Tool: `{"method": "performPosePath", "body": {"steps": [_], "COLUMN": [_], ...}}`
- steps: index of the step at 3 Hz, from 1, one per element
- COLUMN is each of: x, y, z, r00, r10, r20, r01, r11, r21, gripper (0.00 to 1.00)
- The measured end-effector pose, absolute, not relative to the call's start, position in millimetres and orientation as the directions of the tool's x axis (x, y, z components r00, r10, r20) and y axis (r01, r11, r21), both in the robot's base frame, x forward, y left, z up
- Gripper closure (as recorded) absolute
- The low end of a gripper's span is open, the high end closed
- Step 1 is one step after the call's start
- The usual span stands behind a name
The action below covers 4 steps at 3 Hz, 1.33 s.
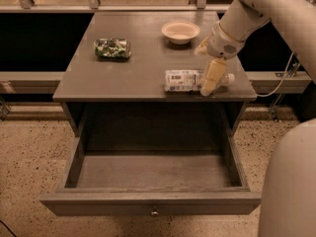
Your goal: Pick blue plastic bottle from top drawer and place on counter
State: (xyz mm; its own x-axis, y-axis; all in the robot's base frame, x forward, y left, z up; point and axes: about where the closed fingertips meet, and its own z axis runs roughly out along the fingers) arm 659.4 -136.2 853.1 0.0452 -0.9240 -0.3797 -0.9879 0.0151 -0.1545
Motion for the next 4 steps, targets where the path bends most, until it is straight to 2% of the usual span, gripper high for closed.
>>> {"method": "performPosePath", "body": {"steps": [1, 3, 4], "x": [649, 609, 612], "y": [-130, -155, -154], "z": [869, 931, 927], "r00": [0.075, 0.007, 0.018], "r10": [-0.949, -0.996, -0.995], "r20": [-0.306, -0.085, -0.099], "r01": [-0.985, -0.959, -0.958], "r11": [-0.022, 0.017, 0.011], "r21": [-0.172, -0.282, -0.285], "gripper": [0.00, 0.00, 0.00]}}
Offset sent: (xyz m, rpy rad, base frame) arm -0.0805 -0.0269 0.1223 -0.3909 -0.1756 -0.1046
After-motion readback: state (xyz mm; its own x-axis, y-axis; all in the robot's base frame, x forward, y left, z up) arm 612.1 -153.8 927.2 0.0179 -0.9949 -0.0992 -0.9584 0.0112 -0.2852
